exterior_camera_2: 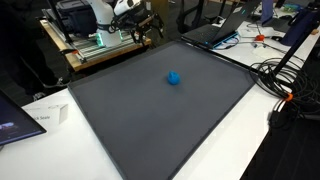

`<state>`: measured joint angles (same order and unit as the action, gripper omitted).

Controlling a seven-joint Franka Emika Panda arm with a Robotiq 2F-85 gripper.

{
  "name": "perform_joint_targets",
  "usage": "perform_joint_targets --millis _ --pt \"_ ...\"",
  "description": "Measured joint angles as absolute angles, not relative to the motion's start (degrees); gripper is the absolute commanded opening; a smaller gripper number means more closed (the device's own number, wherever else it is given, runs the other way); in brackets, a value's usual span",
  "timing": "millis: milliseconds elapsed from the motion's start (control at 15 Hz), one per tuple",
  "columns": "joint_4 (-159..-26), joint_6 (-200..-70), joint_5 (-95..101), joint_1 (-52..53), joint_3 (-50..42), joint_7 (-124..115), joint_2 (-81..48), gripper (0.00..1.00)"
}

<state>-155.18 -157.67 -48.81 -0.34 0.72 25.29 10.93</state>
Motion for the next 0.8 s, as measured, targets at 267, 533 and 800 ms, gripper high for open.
perform_joint_targets --millis 267,533,800 --pt "-153.7 -163.7 -32.5 -0.7 7.0 12.1 5.6 1.0" --pt "-151.7 -167.0 -13.4 -5.6 12.2 0.8 0.3 1.0" --pt "-146.5 -156.7 5.6 -4.8 6.6 -8.1 -0.8 1.0"
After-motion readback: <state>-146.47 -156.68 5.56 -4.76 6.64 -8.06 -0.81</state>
